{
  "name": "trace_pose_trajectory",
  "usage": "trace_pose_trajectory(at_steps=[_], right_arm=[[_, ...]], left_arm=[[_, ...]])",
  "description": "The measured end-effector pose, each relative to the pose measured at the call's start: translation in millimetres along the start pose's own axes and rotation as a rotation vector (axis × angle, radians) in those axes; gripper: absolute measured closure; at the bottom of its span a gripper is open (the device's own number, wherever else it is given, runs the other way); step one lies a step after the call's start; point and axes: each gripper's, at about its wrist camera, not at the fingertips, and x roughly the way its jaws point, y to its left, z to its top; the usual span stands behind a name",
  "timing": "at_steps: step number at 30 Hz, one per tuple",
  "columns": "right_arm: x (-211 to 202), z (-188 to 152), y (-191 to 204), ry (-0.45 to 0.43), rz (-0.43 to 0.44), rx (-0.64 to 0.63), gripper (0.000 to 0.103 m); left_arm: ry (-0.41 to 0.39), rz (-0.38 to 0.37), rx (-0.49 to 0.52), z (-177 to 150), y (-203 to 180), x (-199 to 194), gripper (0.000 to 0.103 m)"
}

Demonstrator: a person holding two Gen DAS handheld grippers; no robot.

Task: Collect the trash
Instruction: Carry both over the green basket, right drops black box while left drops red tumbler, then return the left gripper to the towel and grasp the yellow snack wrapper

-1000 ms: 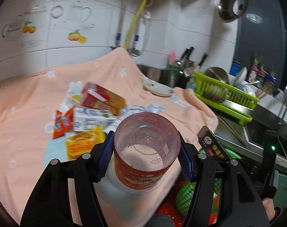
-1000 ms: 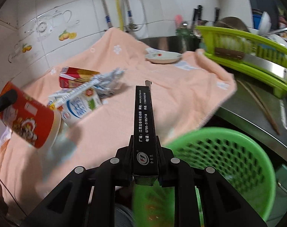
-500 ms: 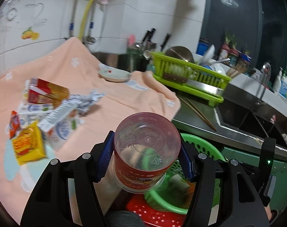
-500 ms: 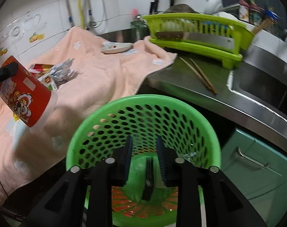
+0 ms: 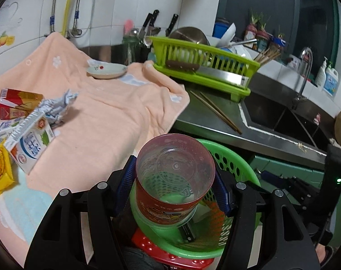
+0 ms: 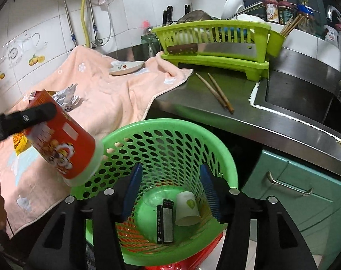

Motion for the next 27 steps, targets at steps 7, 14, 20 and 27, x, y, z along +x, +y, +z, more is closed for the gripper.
trace_pose_trajectory(at_steps=[7,14,20,27], right_arm=[[-2.3,-1.6,-4.9,-0.005,-0.001,0.003,0.046],[-1.9,1.7,4.2,-0.010,0.018,-0.012,0.042],[-2.0,9.1,19.8,-0.023,0.041,-0.040,0.038],[4.0,16.9,45.7,-0.020,0.082,-0.079,0.034]], left_arm=[[0.013,0.004,0.010,-3.5,-4.3,8.1,0.027],[-0.014,0.053,0.005,-2.8,6.6,-6.1,0.016],[-0.046,0.124,-0.012,-1.6,31.6,-26.6,0.009],[-0.072,0.226,-0.068,-2.0,75.1,-49.5,0.008]])
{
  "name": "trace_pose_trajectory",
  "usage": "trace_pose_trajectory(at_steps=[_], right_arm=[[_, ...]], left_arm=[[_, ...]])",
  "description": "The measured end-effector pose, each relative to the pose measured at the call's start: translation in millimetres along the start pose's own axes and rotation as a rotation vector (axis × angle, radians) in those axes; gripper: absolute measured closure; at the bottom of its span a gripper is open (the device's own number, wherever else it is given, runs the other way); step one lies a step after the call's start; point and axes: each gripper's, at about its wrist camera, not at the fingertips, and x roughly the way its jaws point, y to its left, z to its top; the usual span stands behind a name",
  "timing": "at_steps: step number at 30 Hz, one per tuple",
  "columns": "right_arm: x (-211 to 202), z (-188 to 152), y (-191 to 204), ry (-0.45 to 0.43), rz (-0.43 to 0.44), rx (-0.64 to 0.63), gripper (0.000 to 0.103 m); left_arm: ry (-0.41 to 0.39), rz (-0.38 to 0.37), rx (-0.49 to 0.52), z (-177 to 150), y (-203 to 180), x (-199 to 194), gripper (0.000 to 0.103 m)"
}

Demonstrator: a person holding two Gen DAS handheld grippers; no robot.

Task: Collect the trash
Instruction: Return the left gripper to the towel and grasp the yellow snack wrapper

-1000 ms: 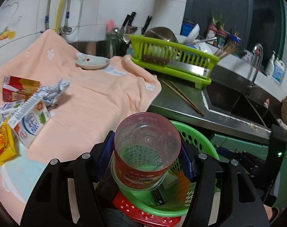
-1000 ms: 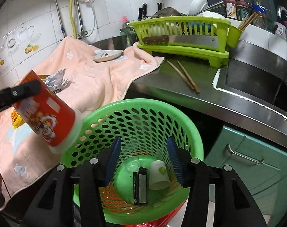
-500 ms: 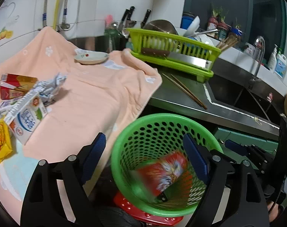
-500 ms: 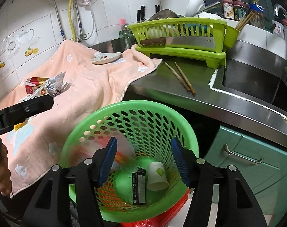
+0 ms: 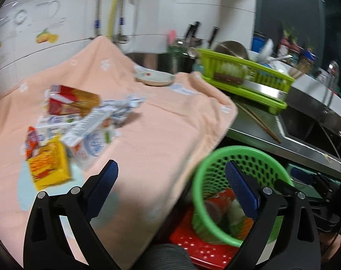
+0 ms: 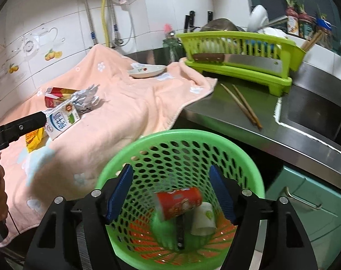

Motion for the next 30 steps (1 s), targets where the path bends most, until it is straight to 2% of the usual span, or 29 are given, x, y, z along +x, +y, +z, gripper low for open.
trace_pose_trajectory(at_steps=[9,13,18,21,27,30], right_arm=[[10.7,16.4,37.0,-0.006,0.066,-0.054,0.030],[17.8,22.6,57.1,-0.002,0.104,-0.080,0.030],[24.8,27.6,83.9,0.001,0.145,-0.120,0.030],[27.4,31.4,97.4,0.000,0.164,-0.142,0.030],[33.1,38.2,119.7,0.002,0.193,-0.180,0.030],[36.1,39.4,128.0,0.006,0.199,-0.193,0.030]], left_arm=[[-0.025,0.181,-0.116,4.8,89.4,-12.9,0.008],[-0.021,0.234,-0.189,4.0,132.7,-14.1,0.008],[0.001,0.262,-0.241,2.7,171.8,-7.9,0.010],[0.025,0.245,-0.266,-0.1,191.7,-0.2,0.016],[0.068,0.194,-0.281,-6.8,209.7,19.5,0.021],[0.094,0.140,-0.312,-10.1,218.2,31.5,0.025]])
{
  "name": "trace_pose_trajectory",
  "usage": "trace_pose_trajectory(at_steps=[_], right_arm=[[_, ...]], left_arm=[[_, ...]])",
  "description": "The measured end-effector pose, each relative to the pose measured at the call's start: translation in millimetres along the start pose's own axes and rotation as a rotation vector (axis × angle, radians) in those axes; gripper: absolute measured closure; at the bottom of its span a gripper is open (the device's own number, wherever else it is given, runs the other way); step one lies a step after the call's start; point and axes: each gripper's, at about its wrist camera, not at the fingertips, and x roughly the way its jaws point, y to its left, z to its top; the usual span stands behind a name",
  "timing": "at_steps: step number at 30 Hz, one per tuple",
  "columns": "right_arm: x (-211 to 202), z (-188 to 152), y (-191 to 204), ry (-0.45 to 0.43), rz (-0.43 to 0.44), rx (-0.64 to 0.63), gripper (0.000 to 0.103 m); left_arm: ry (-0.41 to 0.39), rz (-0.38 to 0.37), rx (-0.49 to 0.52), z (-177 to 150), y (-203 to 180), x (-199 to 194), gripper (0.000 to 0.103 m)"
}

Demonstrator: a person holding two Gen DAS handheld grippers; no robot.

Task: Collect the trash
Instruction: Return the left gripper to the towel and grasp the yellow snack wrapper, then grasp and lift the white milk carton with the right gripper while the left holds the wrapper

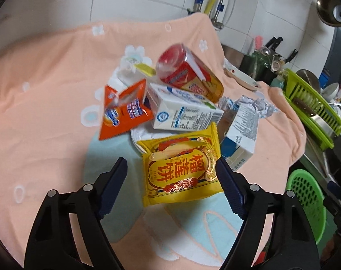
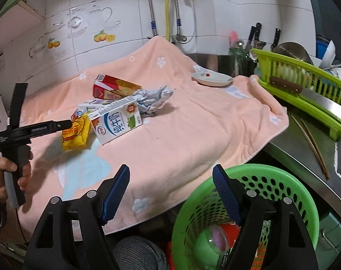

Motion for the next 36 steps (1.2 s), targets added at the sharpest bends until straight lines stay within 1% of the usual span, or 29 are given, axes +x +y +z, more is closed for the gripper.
trace_pose_trajectory(at_steps=[3,4,5,6,9,10,11,12,13,15,17,21,25,27,31,36], right_arm=[[4.6,1.5,4.7,0.008,0.003,-0.010,0.030],[6.3,2.0,6.1,0.011,0.003,-0.012,0.030],[8.1,2.7,7.2,0.014,0.003,-0.014,0.030],[9.5,3.0,8.4,0.016,0.004,-0.016,0.030],[13.4,3.9,12.0,0.023,0.006,-0.021,0.030],[15.0,4.6,13.8,0.026,0.008,-0.024,0.030],[15.9,5.2,14.8,0.026,0.011,-0.028,0.030],[16.8,6.0,16.3,0.027,0.013,-0.032,0.030],[17.6,6.9,18.5,0.027,0.014,-0.038,0.030],[19.0,8.5,22.3,0.027,0.020,-0.045,0.030],[20.8,11.6,26.5,0.027,0.028,-0.056,0.030],[26.5,23.6,35.8,0.028,0.071,-0.056,0.030],[38.5,41.5,49.0,0.035,0.112,-0.057,0.030],[47.3,52.6,56.2,0.043,0.130,-0.056,0.030],[64.0,73.6,65.2,0.062,0.171,-0.023,0.030],[92.0,96.2,72.5,0.119,0.227,0.069,0.032]], left_arm=[[0.028,-0.039,-0.045,-0.1,9.6,11.4,0.026],[0.036,-0.063,-0.065,-0.9,13.2,14.7,0.026],[0.049,-0.092,-0.082,-2.0,16.1,18.2,0.030],[0.059,-0.105,-0.090,-3.4,17.7,20.7,0.031],[0.082,-0.151,-0.102,-7.9,19.9,28.2,0.050],[0.092,-0.163,-0.099,-9.6,19.9,29.9,0.053],[0.095,-0.174,-0.099,-10.8,19.8,31.3,0.059],[0.098,-0.183,-0.099,-11.8,19.3,32.0,0.067],[0.099,-0.190,-0.098,-12.9,18.4,32.0,0.071],[0.090,-0.193,-0.086,-14.4,15.5,29.3,0.083],[0.077,-0.188,-0.075,-15.3,12.9,24.3,0.090],[0.040,-0.167,-0.060,-16.2,7.9,10.2,0.097],[0.009,-0.137,-0.039,-16.7,6.7,-3.5,0.098],[-0.006,-0.134,-0.041,-16.9,9.4,-11.0,0.098],[-0.043,-0.122,-0.040,-15.6,15.3,-27.8,0.098],[-0.083,-0.113,-0.030,-13.4,21.0,-43.5,0.098]])
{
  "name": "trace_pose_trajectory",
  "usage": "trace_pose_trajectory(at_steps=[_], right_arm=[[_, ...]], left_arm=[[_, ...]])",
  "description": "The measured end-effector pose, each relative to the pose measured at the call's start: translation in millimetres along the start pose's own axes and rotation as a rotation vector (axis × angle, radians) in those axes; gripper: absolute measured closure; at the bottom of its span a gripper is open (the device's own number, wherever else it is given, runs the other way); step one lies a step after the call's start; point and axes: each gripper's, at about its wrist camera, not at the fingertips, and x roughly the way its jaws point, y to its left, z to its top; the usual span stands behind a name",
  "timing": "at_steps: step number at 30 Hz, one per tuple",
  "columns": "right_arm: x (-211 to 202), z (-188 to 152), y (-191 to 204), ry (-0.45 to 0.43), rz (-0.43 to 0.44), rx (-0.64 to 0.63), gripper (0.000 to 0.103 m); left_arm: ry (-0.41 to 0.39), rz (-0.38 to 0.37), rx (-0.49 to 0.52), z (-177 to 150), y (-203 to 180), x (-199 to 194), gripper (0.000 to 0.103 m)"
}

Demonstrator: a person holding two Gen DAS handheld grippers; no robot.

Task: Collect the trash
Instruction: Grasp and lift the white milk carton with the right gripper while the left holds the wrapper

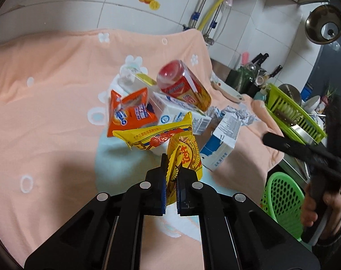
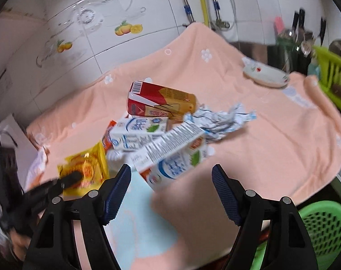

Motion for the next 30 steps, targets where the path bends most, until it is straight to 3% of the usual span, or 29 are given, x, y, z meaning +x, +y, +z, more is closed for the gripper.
trace_pose_trajectory(at_steps=[10,20,24,30], right_arm=[[58.5,40.2,-1.5,0.093,-0.025,0.152,0.034],[103.5,50.7,-24.5,0.217,-0.088,0.330,0.034],[106.7,43.2,-30.9,0.247,-0.061,0.348,0.036],[90.1,40.4,-33.2,0.248,-0.028,0.321,0.049]], left_arm=[[-0.040,-0.004,-0.028,4.6,17.8,-14.5,0.098],[-0.055,-0.010,-0.039,4.2,25.1,-18.8,0.098],[-0.057,-0.007,-0.043,4.2,26.5,-19.4,0.098],[-0.065,-0.013,-0.037,4.8,20.8,-19.4,0.098]])
